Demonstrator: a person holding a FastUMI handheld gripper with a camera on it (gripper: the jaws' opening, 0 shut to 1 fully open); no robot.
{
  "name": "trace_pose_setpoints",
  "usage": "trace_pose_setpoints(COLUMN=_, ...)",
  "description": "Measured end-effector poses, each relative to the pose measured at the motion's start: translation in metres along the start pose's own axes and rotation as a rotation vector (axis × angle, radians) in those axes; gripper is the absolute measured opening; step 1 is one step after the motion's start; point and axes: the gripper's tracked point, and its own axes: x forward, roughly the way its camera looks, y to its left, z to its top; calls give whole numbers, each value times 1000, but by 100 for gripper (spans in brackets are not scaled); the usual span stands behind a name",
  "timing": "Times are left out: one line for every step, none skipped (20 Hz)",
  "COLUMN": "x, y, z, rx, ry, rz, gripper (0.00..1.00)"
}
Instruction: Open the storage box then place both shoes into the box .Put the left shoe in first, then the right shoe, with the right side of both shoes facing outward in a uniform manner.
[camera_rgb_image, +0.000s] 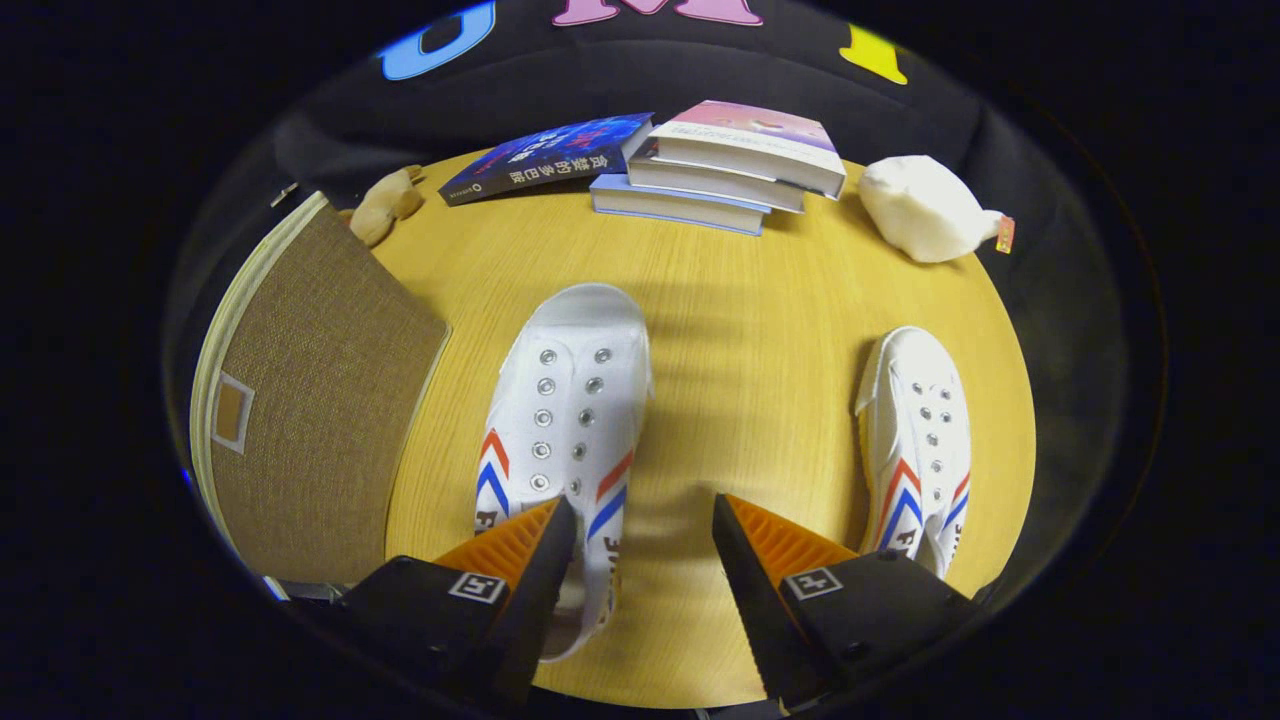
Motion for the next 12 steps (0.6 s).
trace_pose_setpoints(x=1, y=5, z=0, rx=-4, ry=0, rz=21, gripper=76)
trace_pose_setpoints(x=2, y=7, z=1, rx=-11, ry=-1, rz=32, gripper=71)
trace_pose_setpoints(x=1, y=8, z=0, rx=-16, ry=-2, rz=43, gripper=60)
trace_pose_setpoints(x=1, y=12, z=0, rx=-15, ry=-2, rz=64, gripper=56)
trace_pose_setpoints(x=2, y=17, z=-1, rx=-3, ry=5, rz=91, gripper=49)
trace_pose_setpoints(x=2, y=16, z=0, rx=5, ry=9, rz=94, gripper=41)
trace_pose_setpoints(x=3, y=17, z=0, rx=5, ry=11, rz=99, gripper=33)
trace_pose_setpoints(x=2, y=17, z=-1, rx=6, ry=13, rz=103, gripper=26)
trace_pose_setpoints(x=3, y=15, z=0, rx=19, ry=1, rz=100, gripper=21)
trace_pose_setpoints(x=1, y=15, z=2, rx=45, ry=-9, rz=102, gripper=14)
trace_pose_setpoints(x=1, y=13, z=1, rx=65, ry=-15, rz=106, gripper=7)
trace_pose_setpoints(x=1, y=13, z=1, rx=90, ry=-6, rz=113, gripper=5)
